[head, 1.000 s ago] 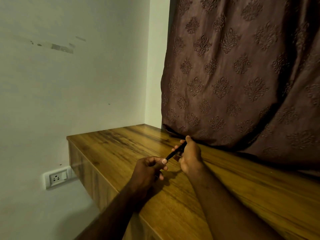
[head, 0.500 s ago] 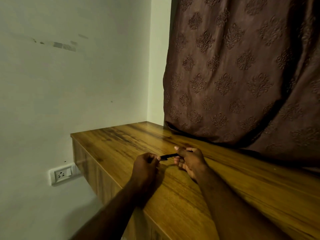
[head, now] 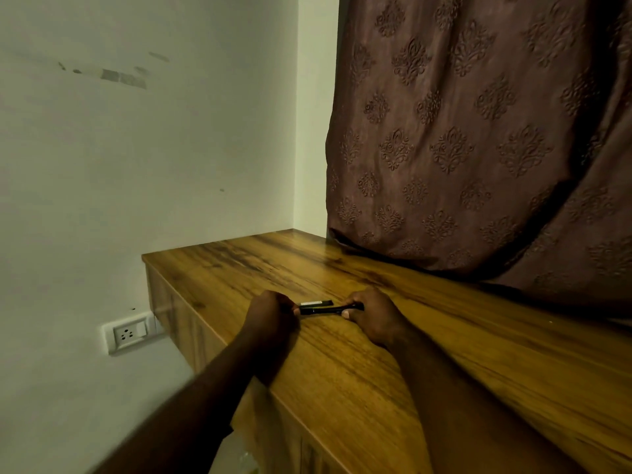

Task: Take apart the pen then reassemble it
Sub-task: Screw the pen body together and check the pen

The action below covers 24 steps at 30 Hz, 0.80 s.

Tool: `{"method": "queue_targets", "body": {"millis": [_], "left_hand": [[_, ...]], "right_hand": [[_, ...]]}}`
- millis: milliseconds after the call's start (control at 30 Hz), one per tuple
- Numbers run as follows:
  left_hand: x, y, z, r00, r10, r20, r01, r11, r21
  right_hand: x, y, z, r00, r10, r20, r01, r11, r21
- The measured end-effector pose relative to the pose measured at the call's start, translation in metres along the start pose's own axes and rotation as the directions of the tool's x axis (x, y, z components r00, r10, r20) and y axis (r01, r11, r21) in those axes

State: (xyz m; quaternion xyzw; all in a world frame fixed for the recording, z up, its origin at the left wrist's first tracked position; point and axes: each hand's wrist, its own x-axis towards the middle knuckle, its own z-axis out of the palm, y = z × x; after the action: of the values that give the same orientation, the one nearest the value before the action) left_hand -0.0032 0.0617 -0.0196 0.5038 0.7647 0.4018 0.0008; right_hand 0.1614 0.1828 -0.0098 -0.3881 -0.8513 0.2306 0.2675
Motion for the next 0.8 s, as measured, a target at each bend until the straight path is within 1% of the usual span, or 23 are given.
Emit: {"method": "queue_targets", "body": {"millis": [33,133,233,367,533,700,733,800], "left_hand": [[0.001,0.001,0.001,1.000,-0.003,-0.007,0.004,0.999,0.038],[0.001,0.002,0.001,0.998,-0.062,-0.014,0.063,0.995,0.079],[-0.001,0.003,0.003,0.999,-0.047,-0.005,0.047,0.990,0.134],[0.000,0.002,0.001,0.998,-0.054,0.021,0.050,0.987,0.151],[0.001,0.004,-0.003,0.993,-0.097,0.062,0.096,0.995,0.014],[0.002,0.005,-0.004,0.989,-0.122,0.085,0.128,0.989,-0.070],[0.002,0.005,-0.005,0.987,-0.136,0.089,0.144,0.985,-0.094],[0.003,0.003,-0.008,0.978,-0.190,0.083,0.204,0.956,-0.211]], "right_hand": [[0.000,0.000,0.000,1.000,0.001,0.003,-0.001,1.000,-0.009],[0.002,0.000,0.000,1.000,0.000,0.009,0.000,0.998,-0.061],[0.002,0.001,0.000,1.000,-0.007,0.012,0.008,0.993,-0.118],[0.003,0.003,0.001,0.999,-0.029,0.027,0.033,0.986,-0.164],[0.005,0.004,0.000,0.999,-0.032,0.045,0.036,0.995,-0.094],[0.006,0.005,0.000,0.998,-0.043,0.052,0.047,0.995,-0.087],[0.006,0.006,-0.001,0.998,-0.032,0.055,0.036,0.997,-0.067],[0.006,0.008,-0.003,0.999,0.001,0.040,-0.003,0.998,0.063]]}}
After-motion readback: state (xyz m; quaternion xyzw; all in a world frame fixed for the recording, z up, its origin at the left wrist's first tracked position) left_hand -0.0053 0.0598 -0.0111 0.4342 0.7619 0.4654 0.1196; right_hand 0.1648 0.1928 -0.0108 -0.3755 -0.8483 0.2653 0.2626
